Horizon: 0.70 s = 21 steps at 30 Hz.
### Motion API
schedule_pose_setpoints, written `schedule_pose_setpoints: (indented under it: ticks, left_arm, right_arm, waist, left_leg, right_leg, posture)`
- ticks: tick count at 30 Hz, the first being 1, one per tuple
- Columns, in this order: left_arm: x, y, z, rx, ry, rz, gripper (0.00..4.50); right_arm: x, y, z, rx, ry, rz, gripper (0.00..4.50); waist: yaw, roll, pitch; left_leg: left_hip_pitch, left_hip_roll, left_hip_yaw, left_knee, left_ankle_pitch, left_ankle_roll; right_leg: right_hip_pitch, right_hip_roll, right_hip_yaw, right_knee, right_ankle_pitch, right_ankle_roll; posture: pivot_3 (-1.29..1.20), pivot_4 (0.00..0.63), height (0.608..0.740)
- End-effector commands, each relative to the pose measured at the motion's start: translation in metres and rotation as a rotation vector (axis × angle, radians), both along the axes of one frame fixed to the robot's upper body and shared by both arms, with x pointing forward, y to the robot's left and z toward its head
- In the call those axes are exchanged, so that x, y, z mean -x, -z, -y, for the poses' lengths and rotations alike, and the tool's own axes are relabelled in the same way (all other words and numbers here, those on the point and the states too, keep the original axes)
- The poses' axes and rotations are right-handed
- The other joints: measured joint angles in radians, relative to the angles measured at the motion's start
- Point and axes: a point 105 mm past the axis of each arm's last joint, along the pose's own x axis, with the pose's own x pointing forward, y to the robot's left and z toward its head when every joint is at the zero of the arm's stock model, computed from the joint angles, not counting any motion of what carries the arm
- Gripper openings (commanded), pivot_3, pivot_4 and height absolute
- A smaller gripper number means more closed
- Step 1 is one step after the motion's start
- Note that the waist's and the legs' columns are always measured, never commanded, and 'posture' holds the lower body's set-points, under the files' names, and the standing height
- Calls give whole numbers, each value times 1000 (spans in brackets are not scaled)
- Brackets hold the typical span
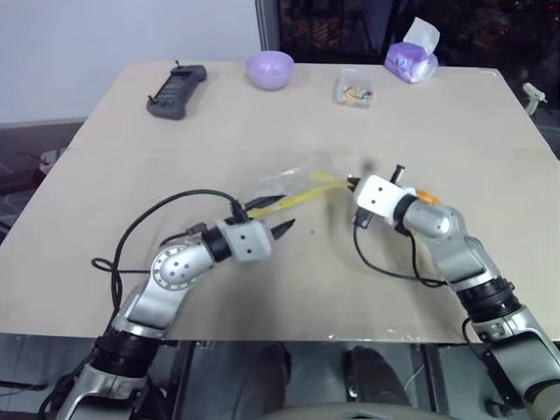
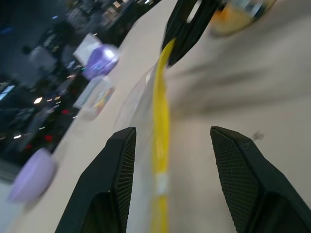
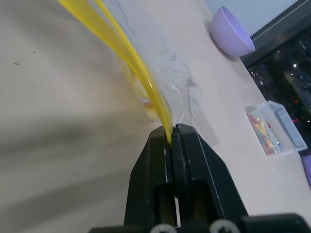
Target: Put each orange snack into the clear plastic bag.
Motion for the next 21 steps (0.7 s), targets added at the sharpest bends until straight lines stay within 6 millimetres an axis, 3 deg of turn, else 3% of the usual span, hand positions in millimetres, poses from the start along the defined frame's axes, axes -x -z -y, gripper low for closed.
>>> schedule_pose_setpoints:
  ticks: [1, 6, 21]
  left_arm:
    - [1, -5, -11, 16, -56, 66, 2557]
    - [1, 6, -18, 1, -80, 47, 2557]
    - [-2, 7, -29, -18, -119, 79, 2557]
  right_arm:
    - [0, -13, 0, -7, -14, 46, 0]
    - [0, -12, 1, -4, -13, 41, 0]
    - [2, -11, 0, -10, -14, 38, 0]
  waist:
    - [-2, 0, 0]
    - [-1, 0, 0]
    - [-1, 0, 0]
  left_leg:
    - [0, 0, 0, 0, 0, 0]
    - [0, 0, 0, 0, 0, 0]
    - [1, 0, 0, 0, 0, 0]
  right_leg:
    - [0, 0, 0, 0, 0, 0]
    - [0, 0, 0, 1, 0, 0]
    - [0, 0, 0, 2, 0, 0]
  posture:
    - [0, 150, 740]
    - [0, 150, 740]
    - [0, 150, 740]
